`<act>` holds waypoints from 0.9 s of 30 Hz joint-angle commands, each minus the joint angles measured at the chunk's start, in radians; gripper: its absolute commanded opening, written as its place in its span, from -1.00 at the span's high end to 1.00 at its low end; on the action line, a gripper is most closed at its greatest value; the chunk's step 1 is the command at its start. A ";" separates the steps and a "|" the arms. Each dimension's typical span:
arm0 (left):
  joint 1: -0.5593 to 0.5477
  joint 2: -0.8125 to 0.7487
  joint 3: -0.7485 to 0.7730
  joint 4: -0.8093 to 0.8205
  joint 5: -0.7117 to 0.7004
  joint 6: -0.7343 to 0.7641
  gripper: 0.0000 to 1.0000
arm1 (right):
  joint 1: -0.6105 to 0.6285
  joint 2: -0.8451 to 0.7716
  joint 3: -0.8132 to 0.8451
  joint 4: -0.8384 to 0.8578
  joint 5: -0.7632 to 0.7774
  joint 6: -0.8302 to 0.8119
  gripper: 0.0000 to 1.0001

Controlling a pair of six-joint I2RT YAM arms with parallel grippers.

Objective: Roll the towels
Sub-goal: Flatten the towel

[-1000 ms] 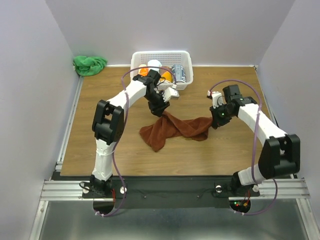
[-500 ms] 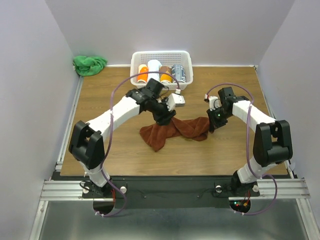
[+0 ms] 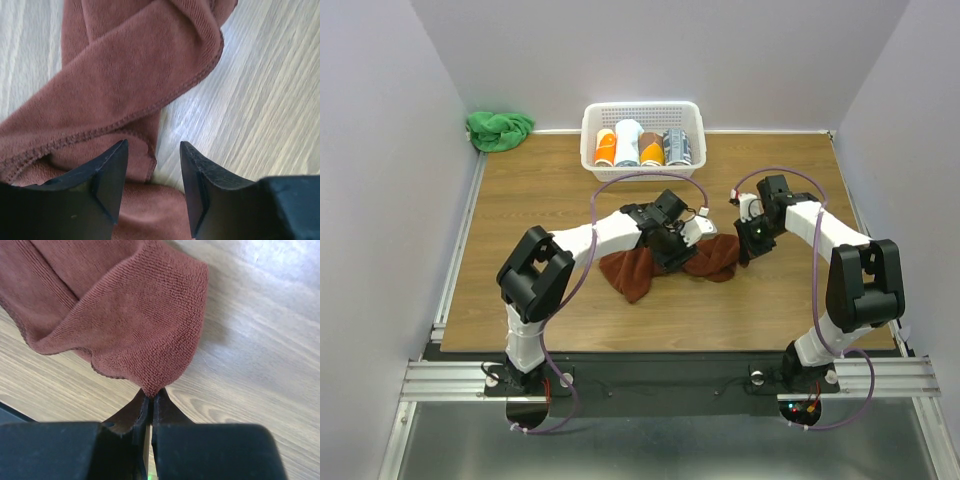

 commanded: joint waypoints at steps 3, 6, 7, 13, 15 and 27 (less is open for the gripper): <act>-0.010 0.029 0.034 0.016 -0.047 -0.018 -0.06 | -0.011 -0.012 -0.023 0.026 0.003 -0.012 0.97; -0.014 0.039 0.035 -0.002 -0.046 -0.006 0.00 | -0.016 -0.007 -0.021 0.028 0.001 -0.012 0.96; -0.013 0.038 0.034 -0.005 -0.044 -0.003 0.02 | -0.014 -0.006 -0.023 0.028 0.001 -0.013 0.96; -0.016 0.021 0.006 -0.010 -0.040 0.003 0.04 | -0.019 0.010 -0.023 0.028 -0.009 -0.019 0.94; -0.015 0.018 0.001 -0.013 -0.032 0.000 0.17 | -0.019 0.011 -0.020 0.028 -0.012 -0.018 0.91; -0.008 -0.034 0.040 -0.071 -0.023 0.014 1.00 | -0.025 -0.010 -0.046 0.021 0.035 -0.054 0.22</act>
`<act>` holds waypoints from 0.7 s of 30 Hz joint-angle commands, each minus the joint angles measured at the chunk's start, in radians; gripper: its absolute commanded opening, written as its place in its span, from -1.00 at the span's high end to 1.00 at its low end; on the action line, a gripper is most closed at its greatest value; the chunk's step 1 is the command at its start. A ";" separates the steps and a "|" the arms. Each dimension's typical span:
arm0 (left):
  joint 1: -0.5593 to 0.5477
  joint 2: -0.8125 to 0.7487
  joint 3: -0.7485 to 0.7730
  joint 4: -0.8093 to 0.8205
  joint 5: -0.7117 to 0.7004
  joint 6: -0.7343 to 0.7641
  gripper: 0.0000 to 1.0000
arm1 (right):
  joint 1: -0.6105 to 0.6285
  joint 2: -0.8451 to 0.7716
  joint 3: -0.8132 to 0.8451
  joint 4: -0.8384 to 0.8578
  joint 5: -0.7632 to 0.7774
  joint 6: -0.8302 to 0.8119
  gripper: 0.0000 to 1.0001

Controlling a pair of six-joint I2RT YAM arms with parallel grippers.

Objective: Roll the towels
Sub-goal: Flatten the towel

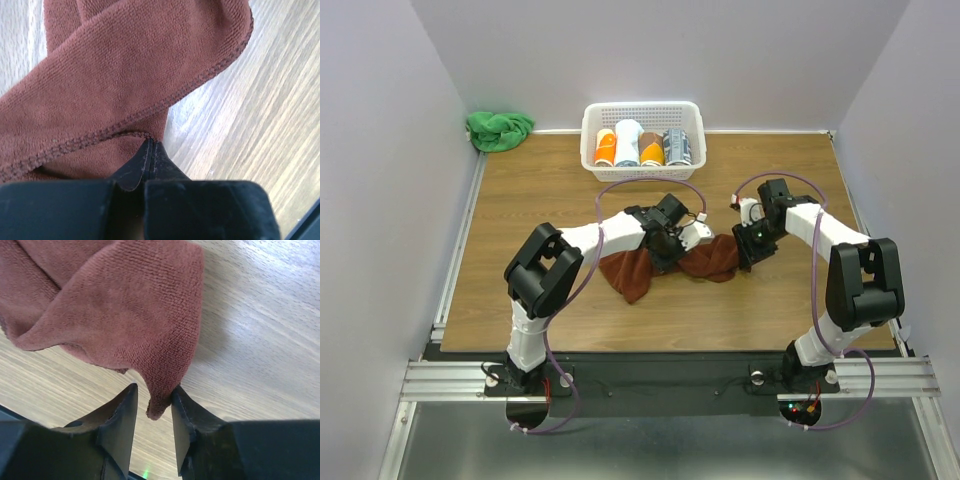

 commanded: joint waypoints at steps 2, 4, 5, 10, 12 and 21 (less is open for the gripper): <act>0.014 -0.092 0.044 -0.062 0.009 0.018 1.00 | -0.018 -0.019 -0.024 0.020 0.038 -0.044 0.24; 0.023 -0.095 0.051 -0.068 0.017 0.018 1.00 | -0.020 -0.016 -0.037 0.020 0.046 -0.061 0.26; 0.031 -0.097 0.057 -0.070 0.022 0.017 1.00 | -0.018 -0.015 -0.044 0.021 0.046 -0.071 0.27; 0.037 -0.095 0.073 -0.081 0.037 0.014 1.00 | -0.020 -0.011 -0.063 0.023 0.063 -0.098 -0.06; 0.037 -0.092 0.074 -0.081 0.040 0.014 1.00 | -0.018 -0.021 -0.067 0.024 0.072 -0.113 -0.08; 0.052 -0.114 0.077 -0.084 0.075 0.000 1.00 | -0.018 -0.013 -0.120 0.155 0.107 -0.128 0.30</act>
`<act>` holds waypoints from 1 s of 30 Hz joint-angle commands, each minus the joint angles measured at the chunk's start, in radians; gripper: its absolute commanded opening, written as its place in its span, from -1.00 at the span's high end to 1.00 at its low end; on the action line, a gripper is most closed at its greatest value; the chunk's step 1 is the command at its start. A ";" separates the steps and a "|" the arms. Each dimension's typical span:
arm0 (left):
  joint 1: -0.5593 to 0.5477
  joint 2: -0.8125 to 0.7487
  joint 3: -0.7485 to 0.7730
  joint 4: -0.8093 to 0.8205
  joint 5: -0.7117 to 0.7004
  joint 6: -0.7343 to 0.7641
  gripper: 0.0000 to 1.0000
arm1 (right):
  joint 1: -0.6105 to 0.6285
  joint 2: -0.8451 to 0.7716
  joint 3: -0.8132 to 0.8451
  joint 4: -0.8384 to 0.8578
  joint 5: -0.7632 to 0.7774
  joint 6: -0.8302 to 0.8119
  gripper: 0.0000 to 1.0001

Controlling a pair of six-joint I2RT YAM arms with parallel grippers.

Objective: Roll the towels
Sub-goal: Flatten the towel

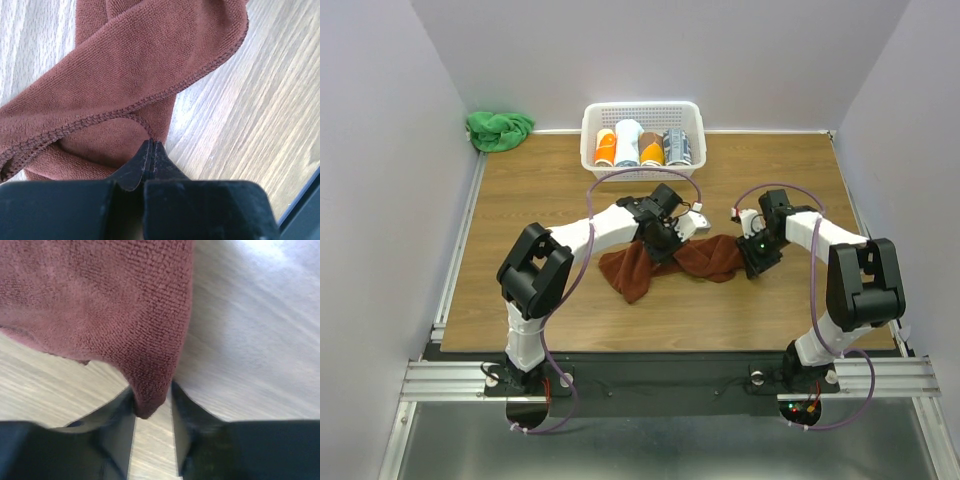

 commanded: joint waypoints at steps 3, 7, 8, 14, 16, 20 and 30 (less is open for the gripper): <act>0.029 -0.103 0.058 -0.041 0.060 -0.012 1.00 | -0.006 -0.026 -0.028 0.140 0.034 -0.012 0.94; 0.067 -0.141 0.094 -0.088 0.074 -0.020 1.00 | -0.006 -0.085 -0.020 0.149 0.025 -0.004 0.99; 0.090 -0.167 0.100 -0.096 0.074 -0.021 1.00 | -0.005 -0.121 -0.018 0.148 0.034 -0.004 0.99; 0.197 -0.301 0.137 -0.136 0.037 -0.014 1.00 | -0.025 -0.266 0.003 0.146 0.141 -0.048 0.99; 0.248 -0.341 0.144 -0.131 0.025 -0.004 1.00 | -0.039 -0.308 0.024 0.146 0.158 -0.065 0.99; 0.337 -0.471 0.150 -0.093 -0.019 0.020 1.00 | -0.100 -0.352 0.118 0.140 0.197 -0.142 0.99; 0.513 -0.712 0.089 0.057 -0.237 0.040 1.00 | -0.198 -0.376 0.346 0.033 0.244 -0.303 0.99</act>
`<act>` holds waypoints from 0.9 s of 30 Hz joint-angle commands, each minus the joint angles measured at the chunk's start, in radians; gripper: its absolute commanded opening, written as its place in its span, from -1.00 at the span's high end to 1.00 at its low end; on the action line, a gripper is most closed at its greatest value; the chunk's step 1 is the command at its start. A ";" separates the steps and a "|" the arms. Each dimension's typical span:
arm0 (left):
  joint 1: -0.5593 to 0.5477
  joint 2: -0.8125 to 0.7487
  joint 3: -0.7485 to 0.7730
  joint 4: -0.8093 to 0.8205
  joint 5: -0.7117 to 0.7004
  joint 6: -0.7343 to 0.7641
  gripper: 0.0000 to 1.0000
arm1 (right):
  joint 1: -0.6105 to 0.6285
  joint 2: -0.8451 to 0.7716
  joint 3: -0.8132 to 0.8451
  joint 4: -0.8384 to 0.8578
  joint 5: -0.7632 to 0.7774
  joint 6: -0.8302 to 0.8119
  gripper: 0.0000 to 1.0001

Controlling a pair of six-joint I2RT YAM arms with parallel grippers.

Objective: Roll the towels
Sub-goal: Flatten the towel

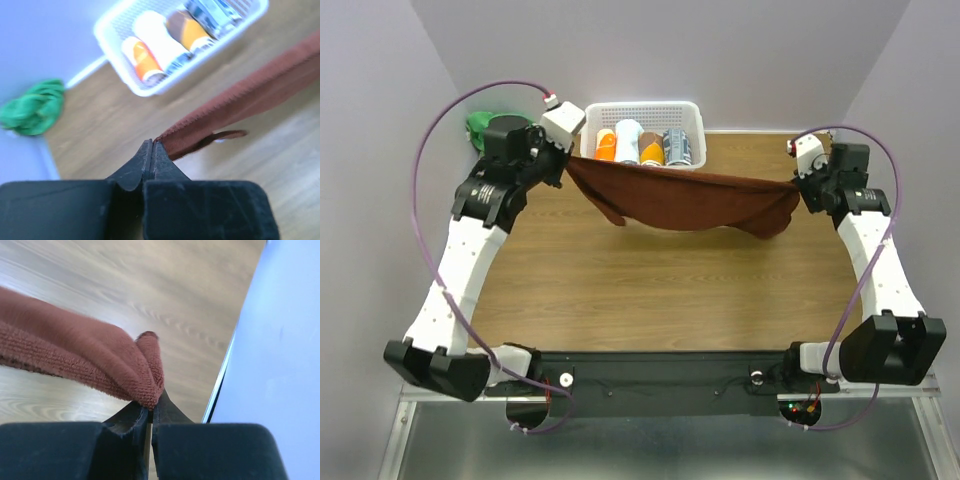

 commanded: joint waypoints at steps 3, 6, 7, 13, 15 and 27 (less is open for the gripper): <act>0.023 -0.151 -0.038 0.065 -0.099 0.061 1.00 | -0.007 -0.058 0.147 -0.175 0.033 -0.149 0.99; 0.023 -0.254 -0.093 0.010 -0.053 0.083 1.00 | -0.007 -0.116 0.169 -0.304 0.033 -0.231 0.99; 0.023 -0.285 -0.113 -0.003 -0.041 0.086 1.00 | -0.007 -0.133 0.169 -0.369 0.031 -0.251 0.99; 0.023 -0.533 -0.252 -0.073 0.007 0.094 1.00 | -0.007 -0.253 0.197 -0.599 0.028 -0.348 0.99; 0.023 -0.588 -0.274 -0.096 0.001 0.097 1.00 | -0.007 -0.268 0.203 -0.637 0.034 -0.377 0.99; 0.024 -0.345 -0.495 0.057 -0.187 0.094 1.00 | -0.006 0.116 0.144 -0.459 -0.048 -0.307 0.99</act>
